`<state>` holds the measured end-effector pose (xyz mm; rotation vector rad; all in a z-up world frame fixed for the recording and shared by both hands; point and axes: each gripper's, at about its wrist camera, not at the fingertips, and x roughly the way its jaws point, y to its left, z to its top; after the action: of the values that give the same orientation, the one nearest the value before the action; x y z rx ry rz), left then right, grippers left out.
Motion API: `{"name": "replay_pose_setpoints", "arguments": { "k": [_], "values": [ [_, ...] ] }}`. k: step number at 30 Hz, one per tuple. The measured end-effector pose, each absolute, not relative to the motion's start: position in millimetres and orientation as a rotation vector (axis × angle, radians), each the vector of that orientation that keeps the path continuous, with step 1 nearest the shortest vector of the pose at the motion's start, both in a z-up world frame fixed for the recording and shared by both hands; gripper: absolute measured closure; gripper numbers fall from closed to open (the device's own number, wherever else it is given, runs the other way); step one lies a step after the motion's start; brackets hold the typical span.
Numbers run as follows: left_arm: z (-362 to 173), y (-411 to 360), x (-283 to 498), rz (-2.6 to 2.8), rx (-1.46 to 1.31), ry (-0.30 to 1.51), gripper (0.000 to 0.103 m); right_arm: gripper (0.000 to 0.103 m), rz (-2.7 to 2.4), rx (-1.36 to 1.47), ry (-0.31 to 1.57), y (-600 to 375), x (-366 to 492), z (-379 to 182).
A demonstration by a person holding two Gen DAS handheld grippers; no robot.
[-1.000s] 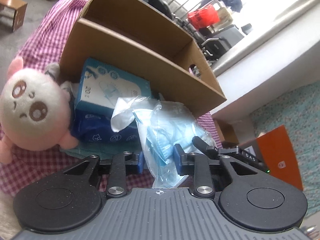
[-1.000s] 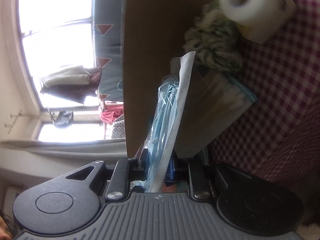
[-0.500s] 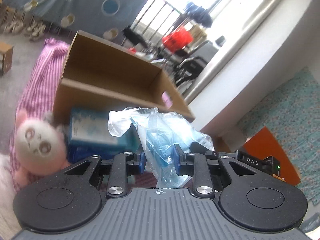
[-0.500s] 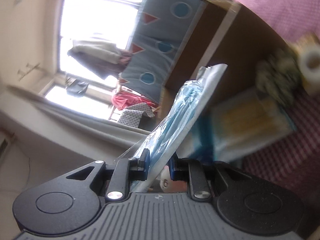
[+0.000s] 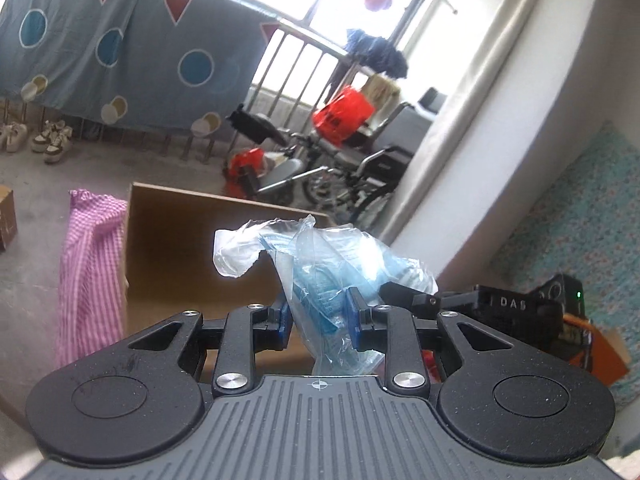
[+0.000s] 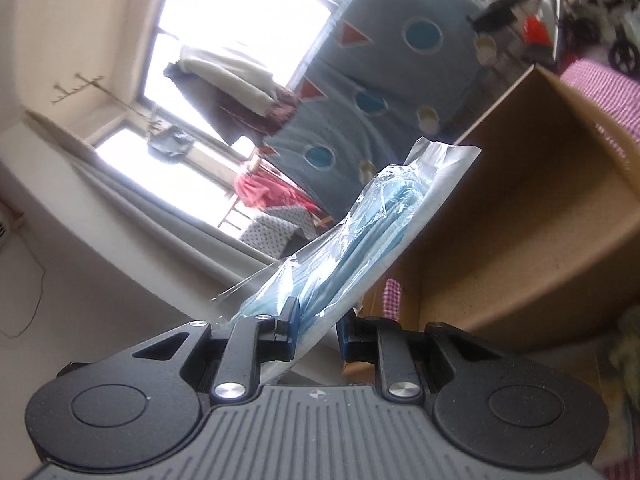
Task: Organize soft objects
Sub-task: 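Lift the mask bag with the right tool and carry it over the cardboard box, then lower the mask bag into the box and open the right tool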
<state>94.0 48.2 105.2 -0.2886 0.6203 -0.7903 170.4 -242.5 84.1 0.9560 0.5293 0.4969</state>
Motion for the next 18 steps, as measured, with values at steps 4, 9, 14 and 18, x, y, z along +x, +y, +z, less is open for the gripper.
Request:
{"name": "replay_pose_setpoints", "arguments": {
  "k": [4, 9, 14, 18],
  "values": [
    [100, 40, 143, -0.751, -0.258, 0.673, 0.077, 0.082, 0.466, 0.979, 0.651, -243, 230, 60],
    [77, 25, 207, -0.712, -0.196, 0.765, 0.077, 0.082, 0.402, 0.990, 0.814, -243, 296, 36],
    [48, 14, 263, -0.675, -0.178, 0.873, 0.070, 0.082, 0.321, 1.006, 0.900, -246, 351, 15],
    [34, -5, 291, -0.607, -0.080, 0.888, 0.051, 0.081, 0.218, 1.042, 0.944, -253, 383, -16]
  ]
}}
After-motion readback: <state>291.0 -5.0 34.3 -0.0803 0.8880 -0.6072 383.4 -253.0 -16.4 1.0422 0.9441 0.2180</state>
